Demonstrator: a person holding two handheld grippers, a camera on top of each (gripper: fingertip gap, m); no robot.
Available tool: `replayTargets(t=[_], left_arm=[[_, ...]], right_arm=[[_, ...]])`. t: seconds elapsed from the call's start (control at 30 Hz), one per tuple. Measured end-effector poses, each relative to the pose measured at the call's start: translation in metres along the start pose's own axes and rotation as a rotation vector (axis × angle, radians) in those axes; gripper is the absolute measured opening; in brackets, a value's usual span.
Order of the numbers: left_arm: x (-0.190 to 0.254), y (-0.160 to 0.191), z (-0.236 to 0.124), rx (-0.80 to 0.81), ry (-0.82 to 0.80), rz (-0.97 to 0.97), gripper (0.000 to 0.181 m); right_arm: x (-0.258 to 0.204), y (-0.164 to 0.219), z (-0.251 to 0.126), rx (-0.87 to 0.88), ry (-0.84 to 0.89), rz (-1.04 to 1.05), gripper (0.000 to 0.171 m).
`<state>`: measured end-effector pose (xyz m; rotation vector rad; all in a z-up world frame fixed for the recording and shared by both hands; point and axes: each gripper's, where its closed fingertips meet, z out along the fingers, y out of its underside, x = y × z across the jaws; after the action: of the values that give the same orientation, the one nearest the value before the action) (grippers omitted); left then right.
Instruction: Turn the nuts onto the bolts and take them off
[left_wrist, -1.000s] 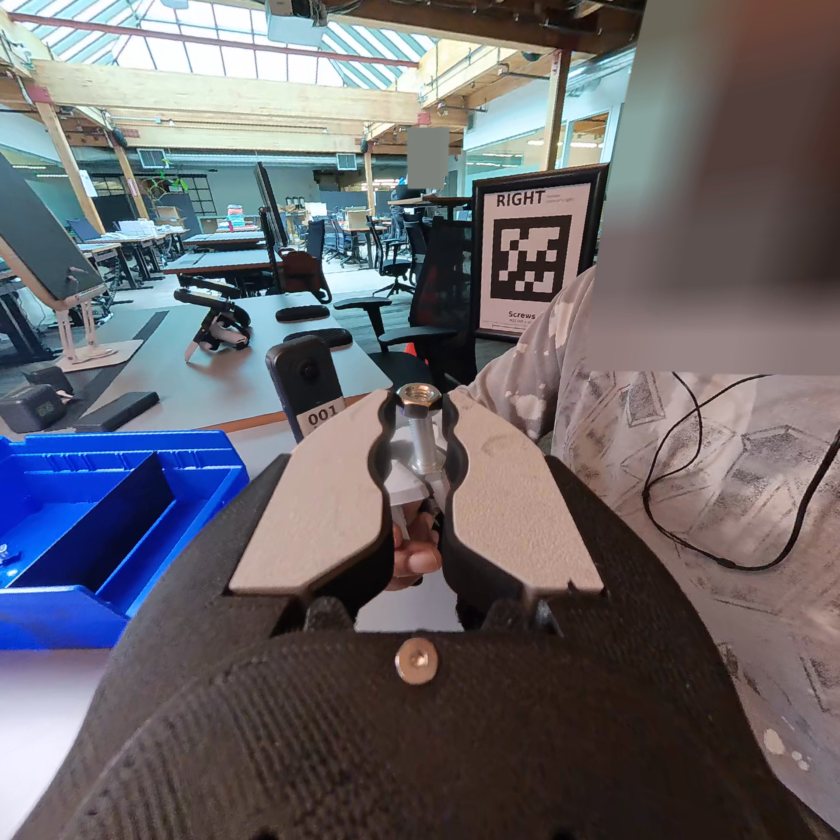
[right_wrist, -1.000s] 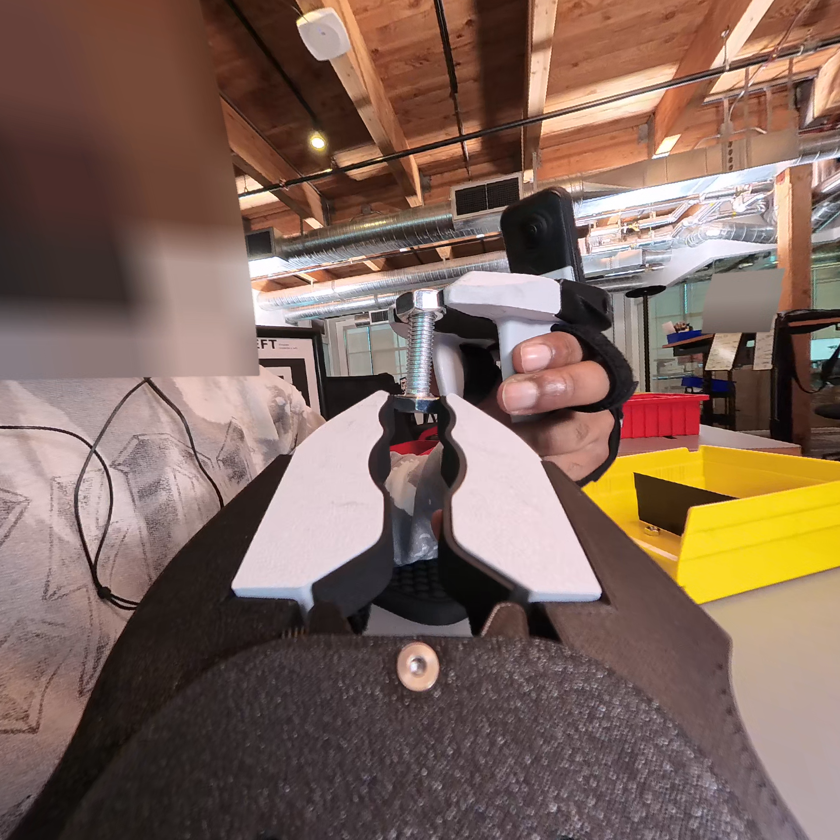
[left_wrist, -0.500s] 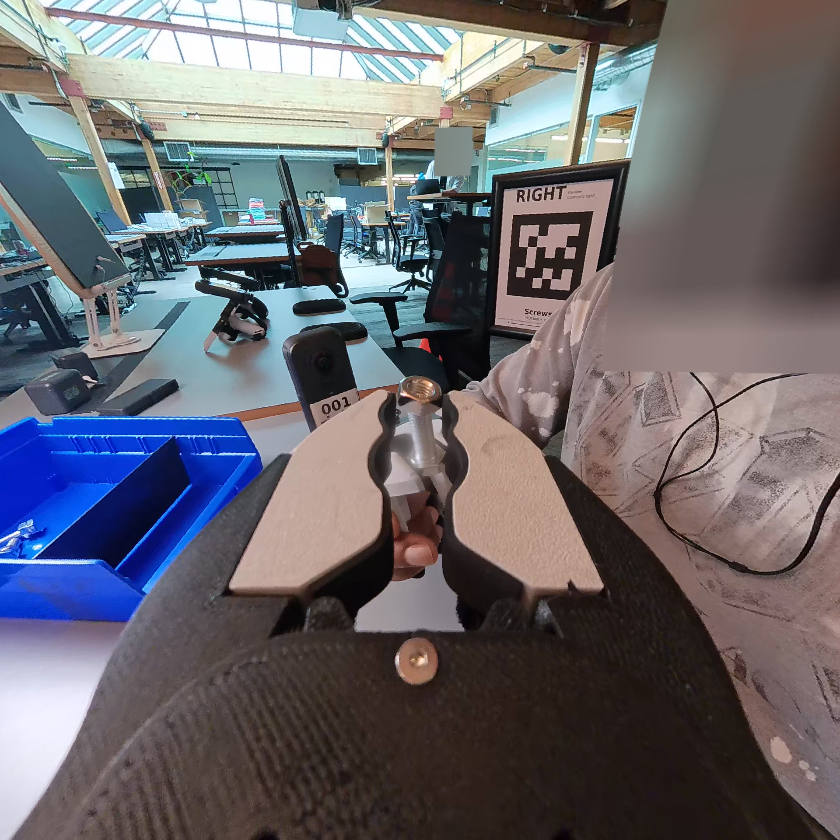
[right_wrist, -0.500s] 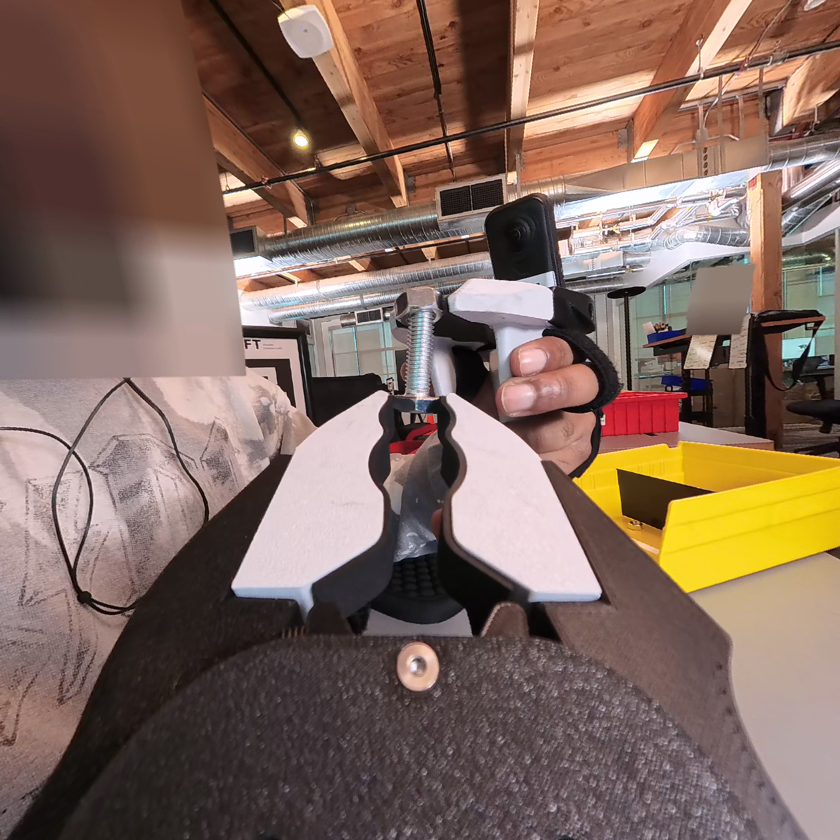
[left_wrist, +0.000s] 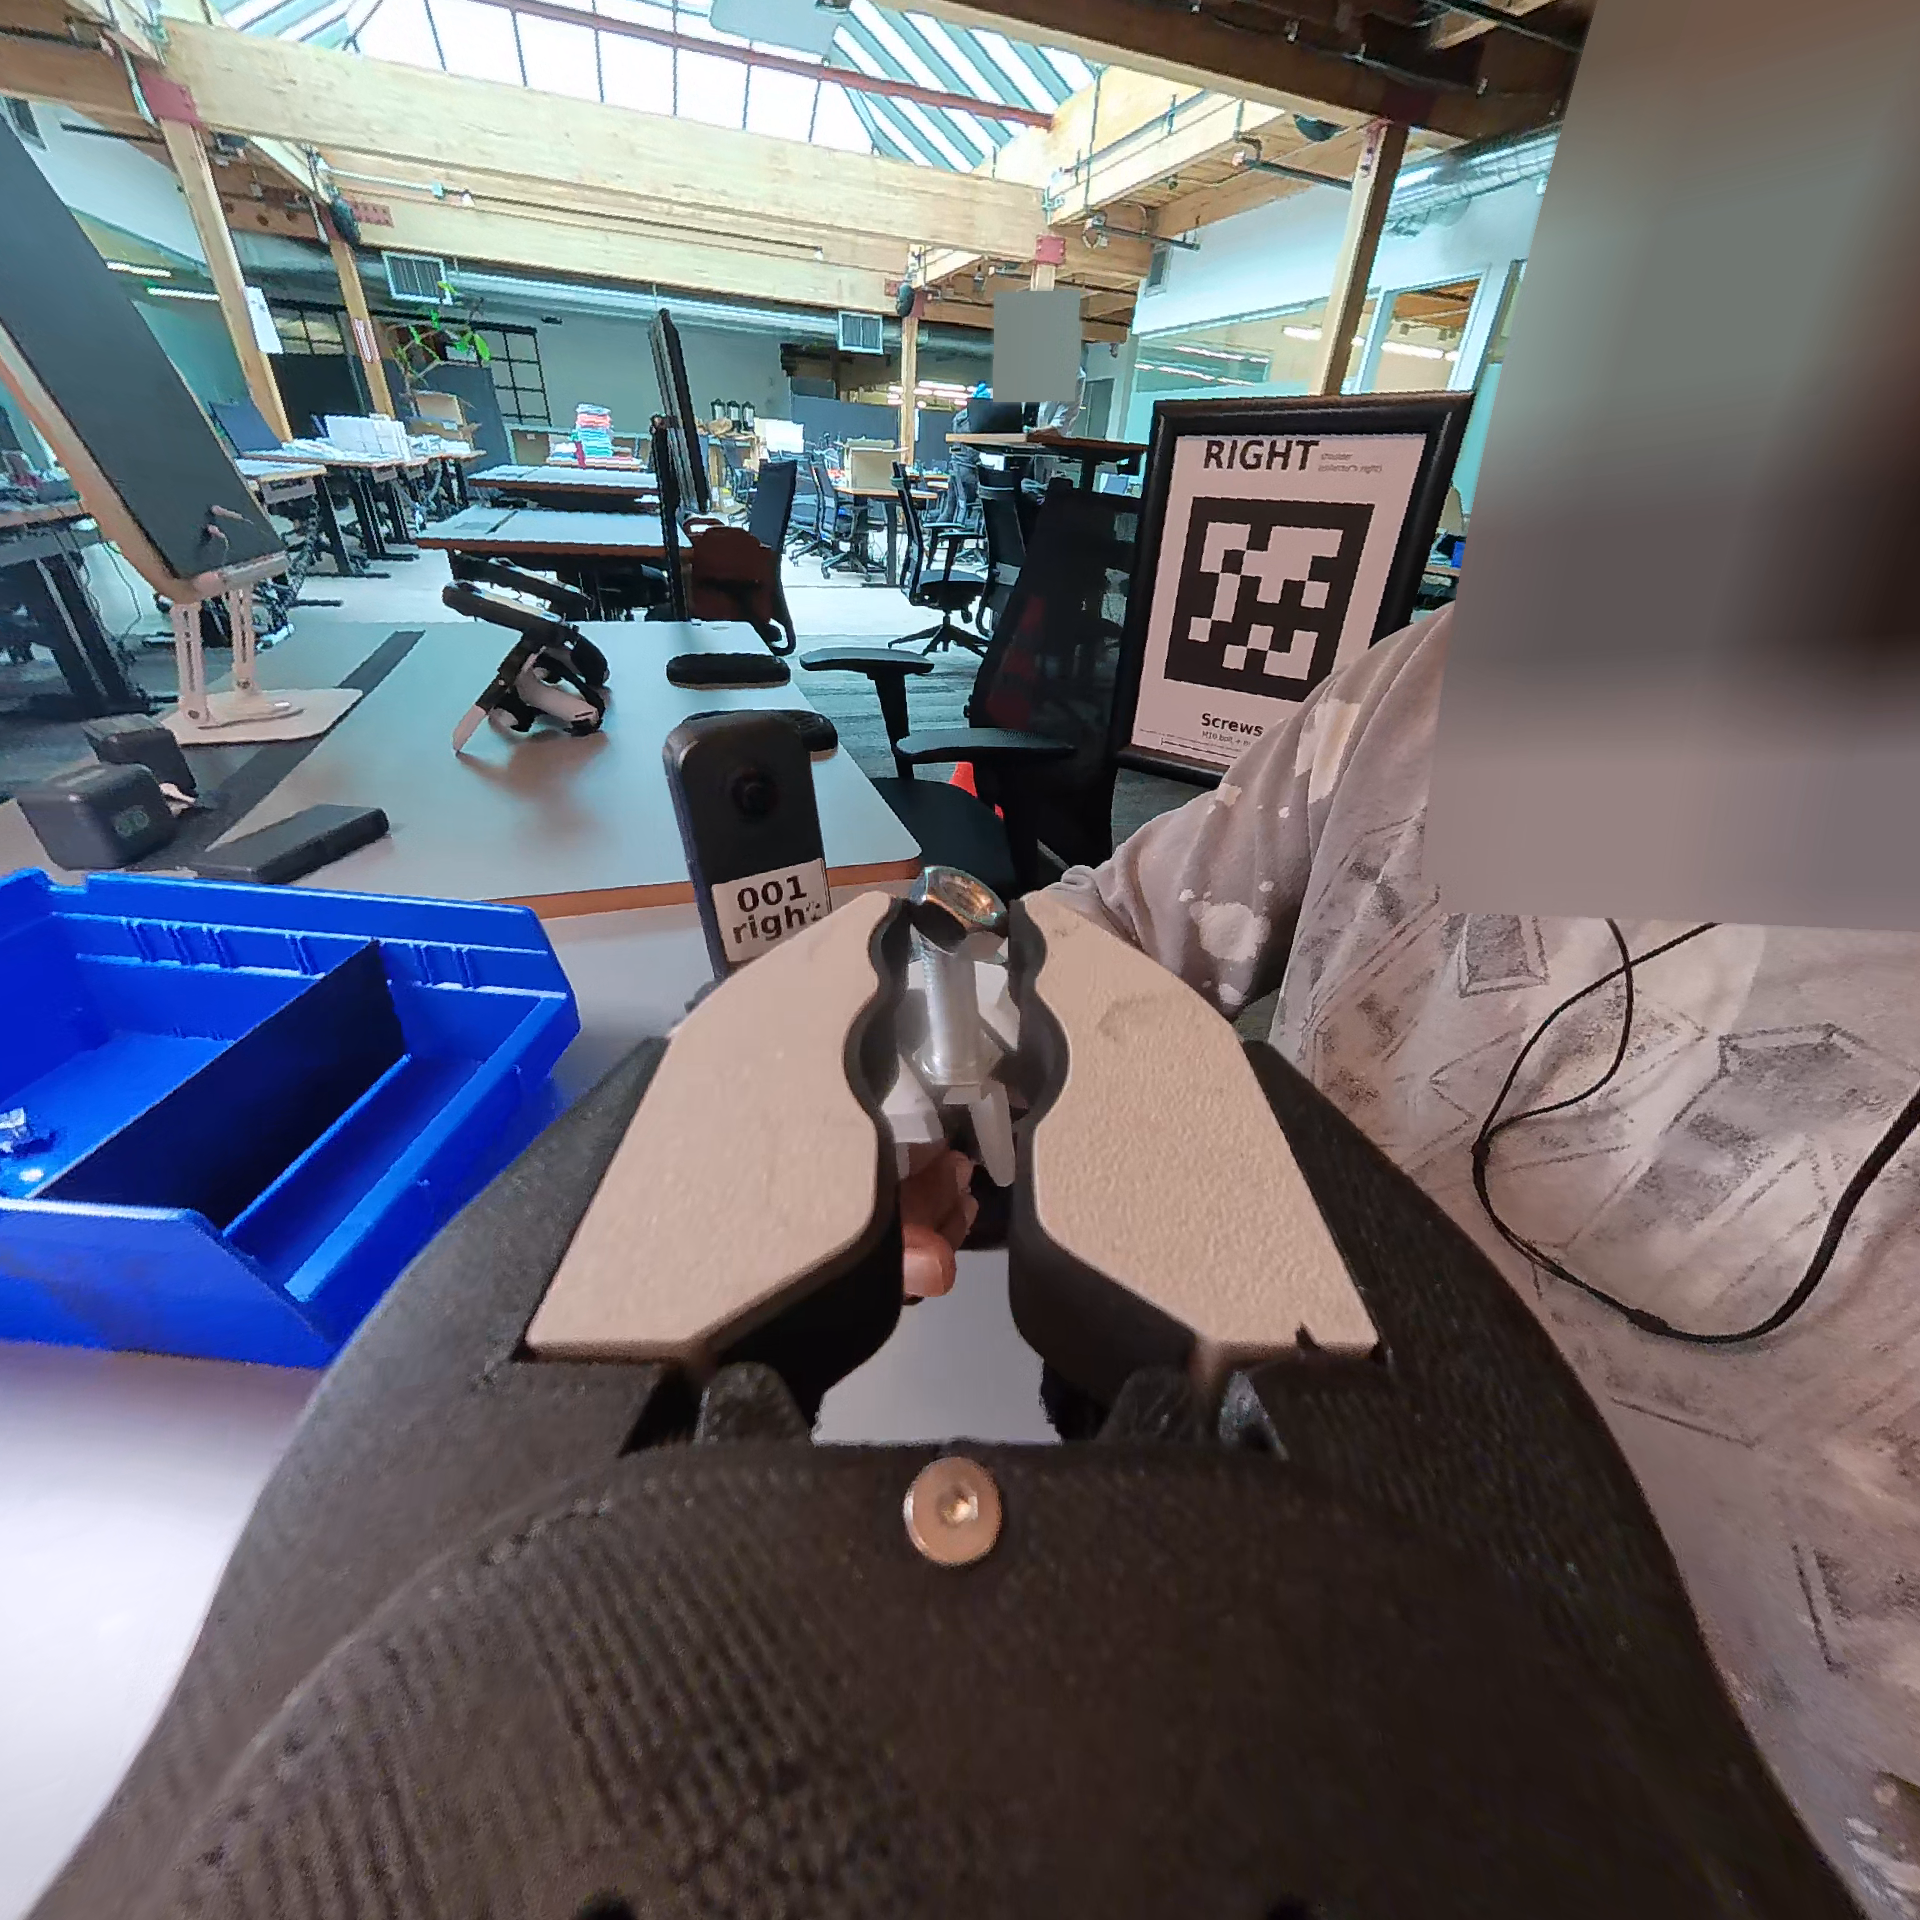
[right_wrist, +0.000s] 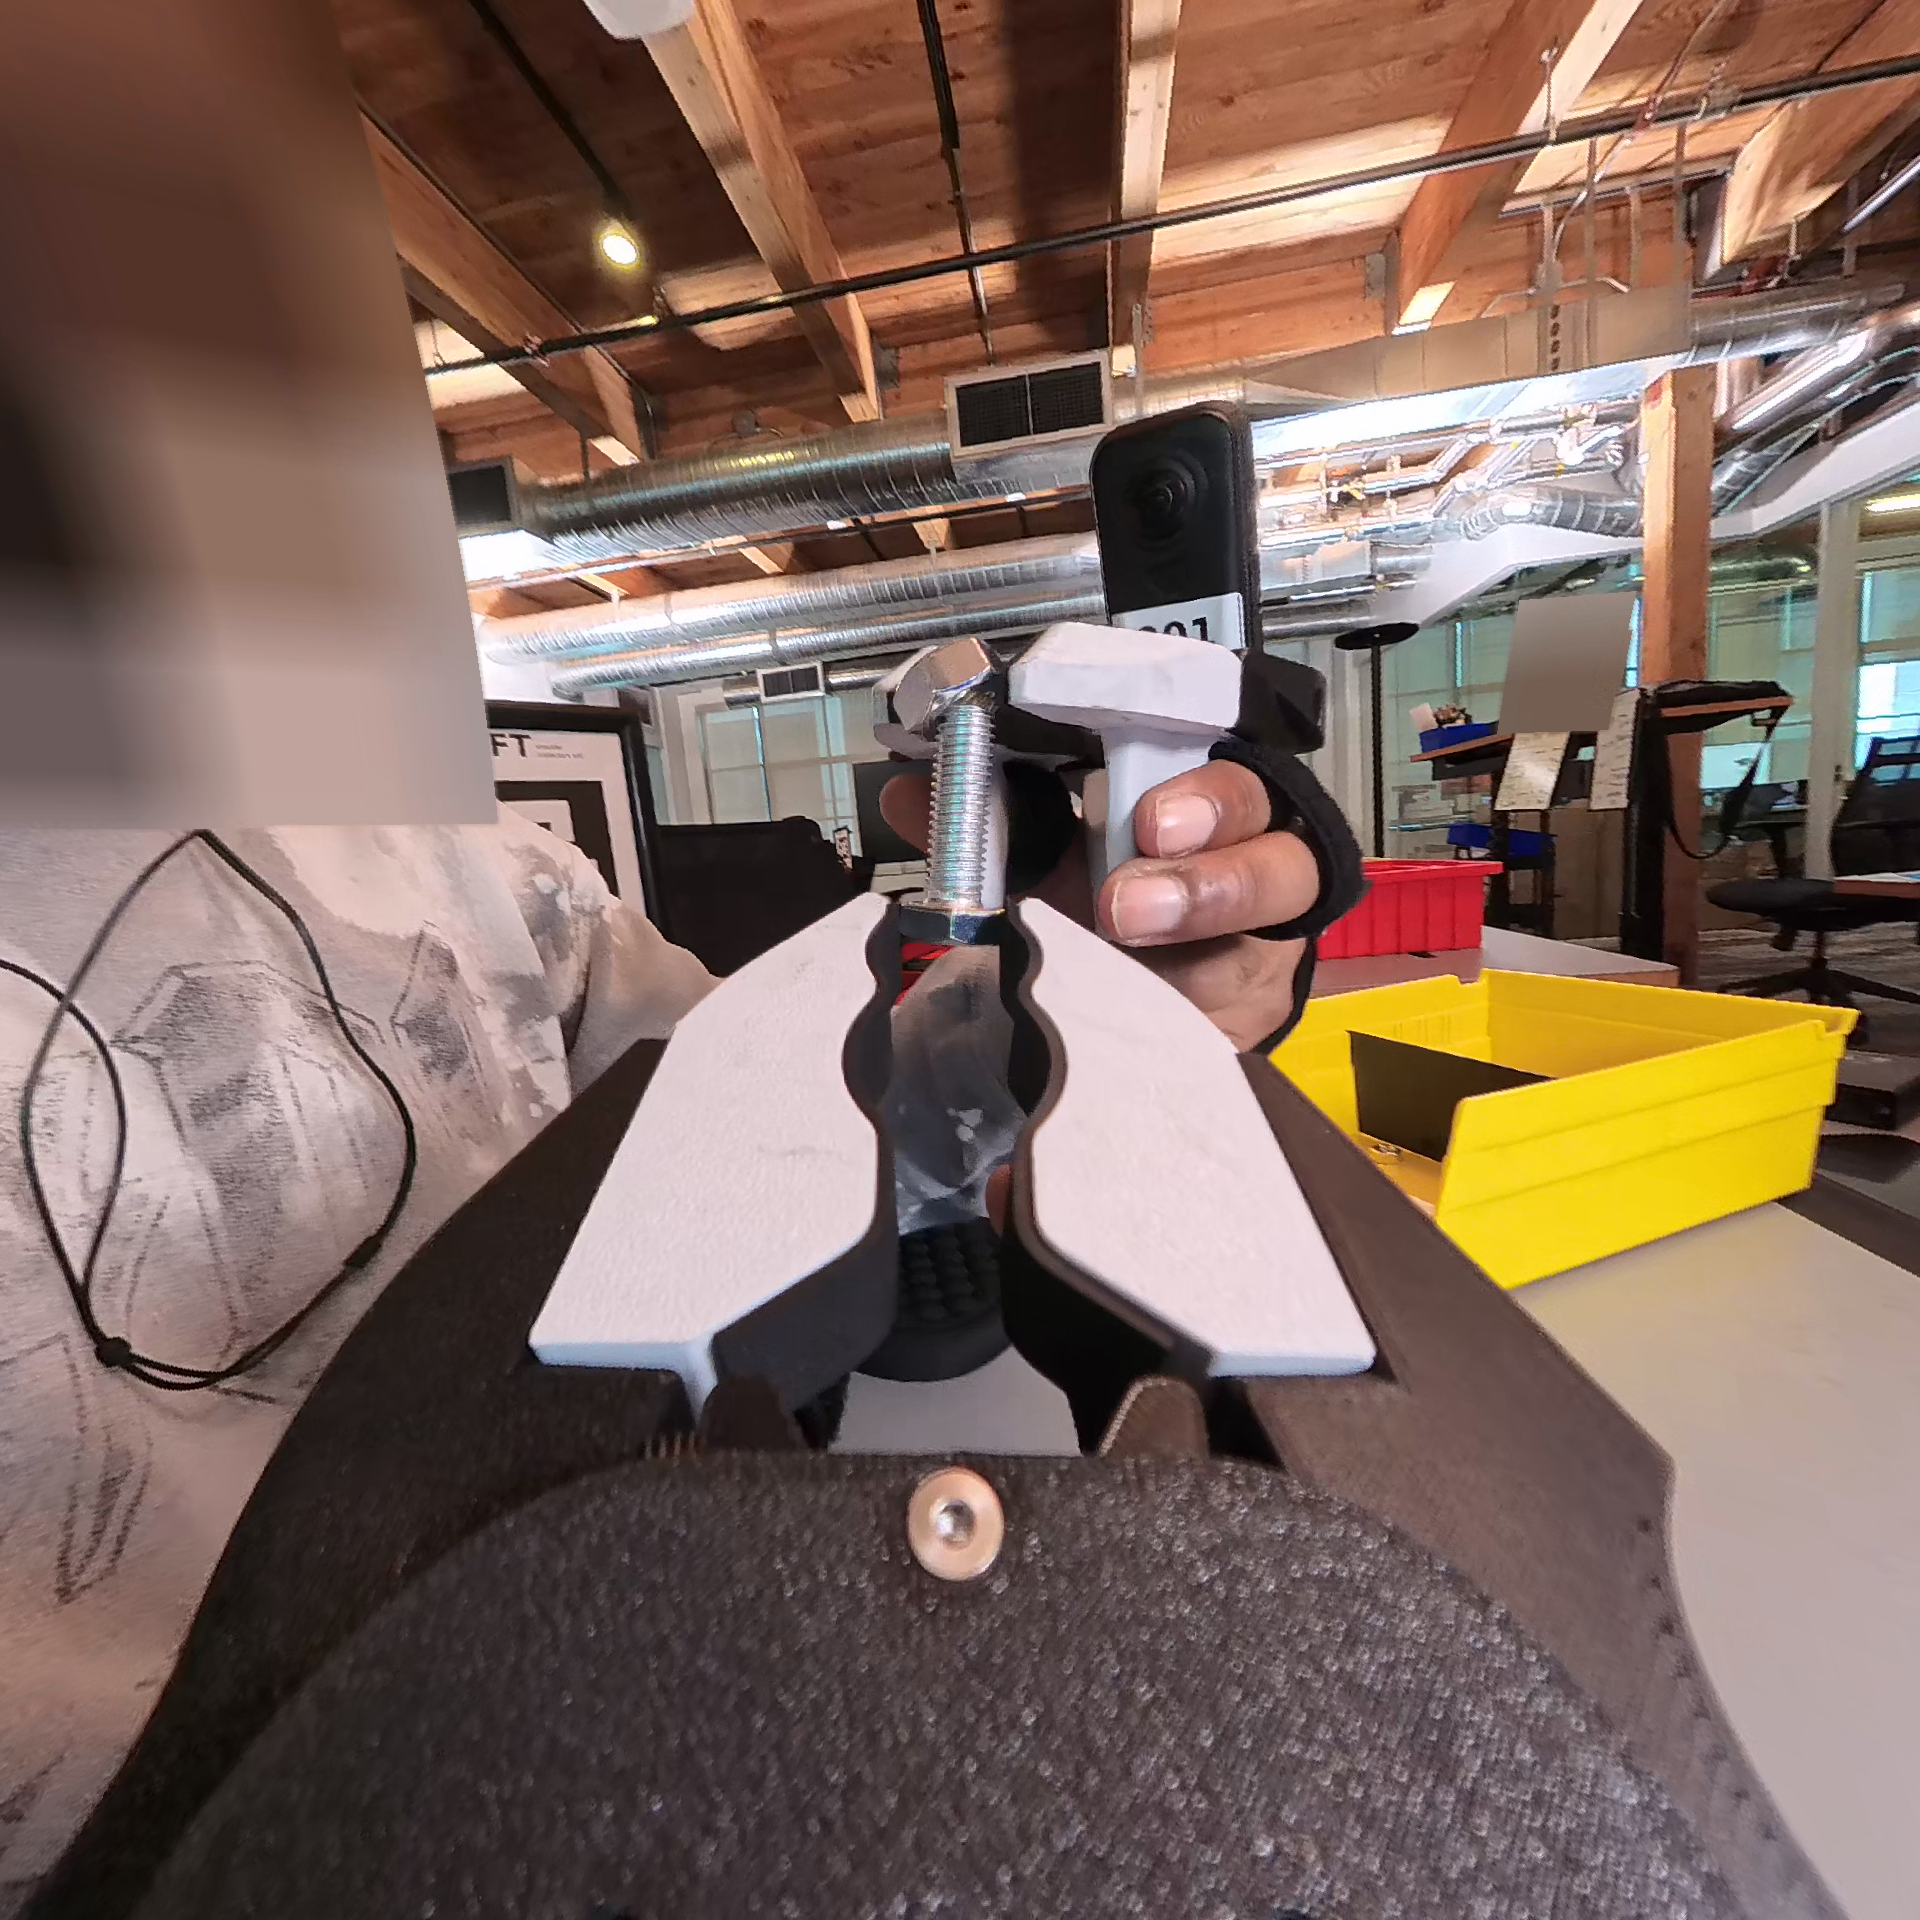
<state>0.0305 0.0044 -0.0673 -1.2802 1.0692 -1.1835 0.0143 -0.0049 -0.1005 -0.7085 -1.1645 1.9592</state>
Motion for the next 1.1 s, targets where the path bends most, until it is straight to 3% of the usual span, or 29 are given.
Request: replayTargets(t=[0.3,0.9,1.1], left_arm=[[-0.007,0.001,-0.005,0.052,0.014,-0.167,0.019],[-0.009,0.006,-0.006,0.013,-0.101,-0.038,0.018],[-0.002,0.002,-0.004,0.043,-0.04,-0.03,0.018]], right_arm=[[0.005,0.005,-0.001,-0.028,0.036,-0.033,0.018],[0.012,0.007,-0.001,-0.046,0.091,-0.068,0.018],[0.004,0.004,0.001,-0.016,0.047,-0.047,0.018]])
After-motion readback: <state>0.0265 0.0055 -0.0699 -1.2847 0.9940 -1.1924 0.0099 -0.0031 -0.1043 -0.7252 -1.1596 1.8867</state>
